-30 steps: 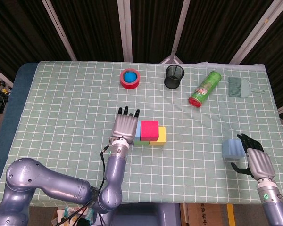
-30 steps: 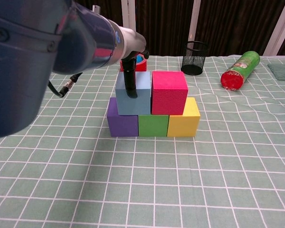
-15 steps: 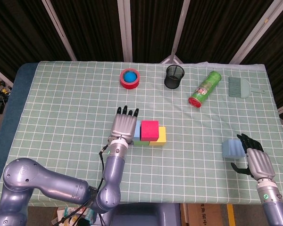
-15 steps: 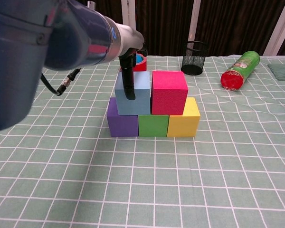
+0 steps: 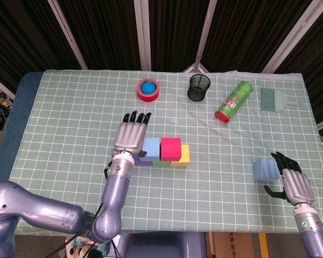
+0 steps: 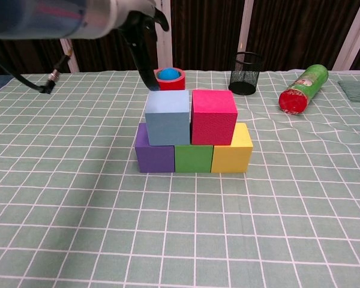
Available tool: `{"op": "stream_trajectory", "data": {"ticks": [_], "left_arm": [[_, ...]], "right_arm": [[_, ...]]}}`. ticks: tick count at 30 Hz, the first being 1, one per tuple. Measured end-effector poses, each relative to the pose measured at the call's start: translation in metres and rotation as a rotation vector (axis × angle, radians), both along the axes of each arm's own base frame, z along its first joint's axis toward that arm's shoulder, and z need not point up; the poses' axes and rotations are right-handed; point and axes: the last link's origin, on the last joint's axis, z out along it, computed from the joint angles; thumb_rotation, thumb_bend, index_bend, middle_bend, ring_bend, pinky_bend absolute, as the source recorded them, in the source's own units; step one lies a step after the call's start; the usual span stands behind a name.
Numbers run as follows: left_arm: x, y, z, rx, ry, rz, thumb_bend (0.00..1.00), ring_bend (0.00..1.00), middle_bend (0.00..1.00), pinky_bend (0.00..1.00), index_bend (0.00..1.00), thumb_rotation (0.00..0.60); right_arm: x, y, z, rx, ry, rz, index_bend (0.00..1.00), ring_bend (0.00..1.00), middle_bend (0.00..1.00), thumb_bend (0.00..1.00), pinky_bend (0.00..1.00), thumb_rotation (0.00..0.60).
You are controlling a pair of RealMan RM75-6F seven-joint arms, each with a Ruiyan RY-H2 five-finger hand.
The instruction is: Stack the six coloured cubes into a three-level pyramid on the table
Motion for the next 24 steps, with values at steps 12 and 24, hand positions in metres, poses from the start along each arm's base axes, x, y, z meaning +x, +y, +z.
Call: {"op": "stream_trajectory", "data": {"ticks": [12,24], "left_arm": [[-0.083,-0.014,0.077,0.149,-0.125,0.027,0.07,0.01,0.06,0.07,0.00,0.600],[-0.159,-0.059,0.099,0.201,-0.162,-0.007,0.07,0.01,0.05,0.06,0.00,0.600]], "right_arm": [[0.002,0.003,-0.003,0.006,0.047,0.029,0.00,0.00,0.00,0.31,0.00,0.600],[0.007,0.006,-0.008,0.011,0.078,0.063,0.00,0.00,0.00,0.31,0.00,0.600]]}}
